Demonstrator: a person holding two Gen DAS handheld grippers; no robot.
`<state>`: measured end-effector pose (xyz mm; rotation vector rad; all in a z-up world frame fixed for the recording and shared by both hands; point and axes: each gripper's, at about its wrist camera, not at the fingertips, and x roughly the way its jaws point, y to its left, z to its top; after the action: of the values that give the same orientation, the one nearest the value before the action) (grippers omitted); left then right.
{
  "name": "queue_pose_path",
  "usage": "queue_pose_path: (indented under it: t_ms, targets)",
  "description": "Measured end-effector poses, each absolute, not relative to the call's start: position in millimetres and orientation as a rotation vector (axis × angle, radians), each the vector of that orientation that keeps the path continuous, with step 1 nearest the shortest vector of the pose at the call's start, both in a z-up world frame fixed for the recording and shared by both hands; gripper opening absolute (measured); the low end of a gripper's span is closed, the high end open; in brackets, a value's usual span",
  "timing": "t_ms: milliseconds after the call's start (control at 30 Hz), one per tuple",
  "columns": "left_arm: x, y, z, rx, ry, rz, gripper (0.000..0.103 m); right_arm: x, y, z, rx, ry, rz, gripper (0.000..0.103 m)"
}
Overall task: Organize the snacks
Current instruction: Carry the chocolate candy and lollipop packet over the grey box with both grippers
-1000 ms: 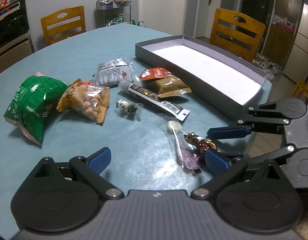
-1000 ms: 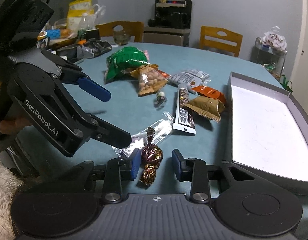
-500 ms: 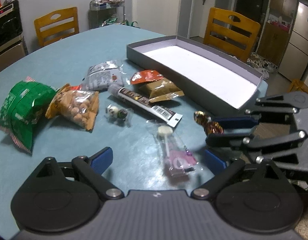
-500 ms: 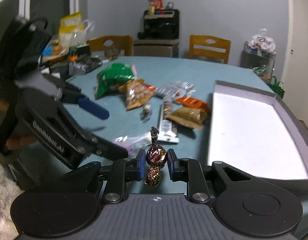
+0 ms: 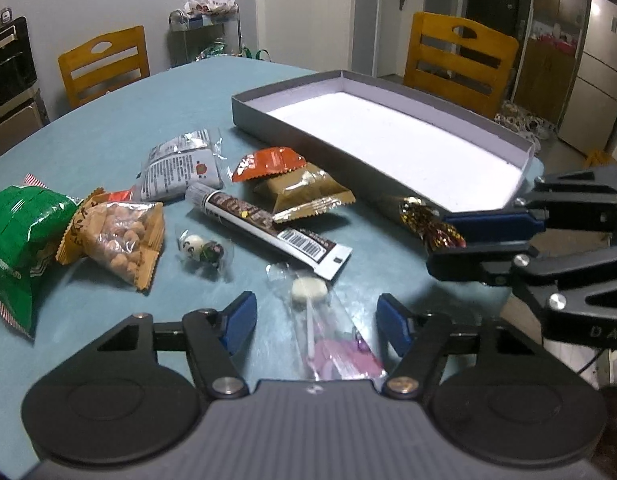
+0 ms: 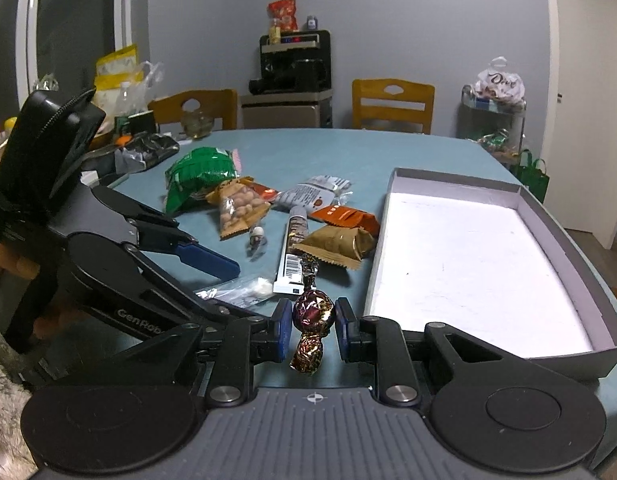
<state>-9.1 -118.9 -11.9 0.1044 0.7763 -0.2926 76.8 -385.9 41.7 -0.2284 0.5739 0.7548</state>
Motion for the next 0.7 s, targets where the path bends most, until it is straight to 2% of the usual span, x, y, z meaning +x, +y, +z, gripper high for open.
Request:
queue_pose_path:
  t_ms: [100,233,533,700]
  targets:
    - [-7.9,-117.8,-11.9,0.089,0.769,-0.302,0.054,76.3,-385.4,41.2,-0.229,0.573,0.760,0.025]
    - [-6.4,-106.0,-10.9,0.048,0.765,-0.290,0.036,76.7,-383.7,41.8,-0.225,0.568,0.768,0.025]
    - [-13.0,-88.6,-9.5,0.007,0.756,-0.310,0.023,77.5,-374.7,41.9,-0.243,0.574,0.780,0.025]
    - [-16.5,-82.8,-7.2,0.009,0.752,-0.314,0.021,79.1,-365.9,43.5,-0.257,0.576,0.786,0.025]
